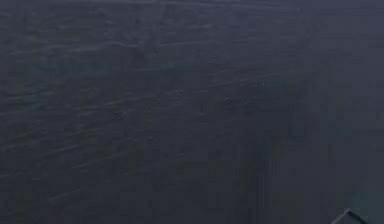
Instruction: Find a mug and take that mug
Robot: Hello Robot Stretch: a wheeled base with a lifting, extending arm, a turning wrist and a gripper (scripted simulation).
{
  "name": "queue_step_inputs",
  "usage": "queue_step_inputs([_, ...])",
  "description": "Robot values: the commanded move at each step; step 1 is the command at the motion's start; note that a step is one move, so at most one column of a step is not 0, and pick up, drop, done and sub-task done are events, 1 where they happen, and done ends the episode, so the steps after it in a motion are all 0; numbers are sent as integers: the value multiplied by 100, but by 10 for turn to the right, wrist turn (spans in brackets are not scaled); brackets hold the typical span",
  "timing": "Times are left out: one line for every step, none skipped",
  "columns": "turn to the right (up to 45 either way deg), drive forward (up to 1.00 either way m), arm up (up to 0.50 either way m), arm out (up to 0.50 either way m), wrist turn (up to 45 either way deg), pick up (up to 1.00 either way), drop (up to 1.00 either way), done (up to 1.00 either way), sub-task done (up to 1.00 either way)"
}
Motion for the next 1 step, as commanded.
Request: queue_step_inputs([450, 0, 0, 0, 0, 0, 0, 0, 0])
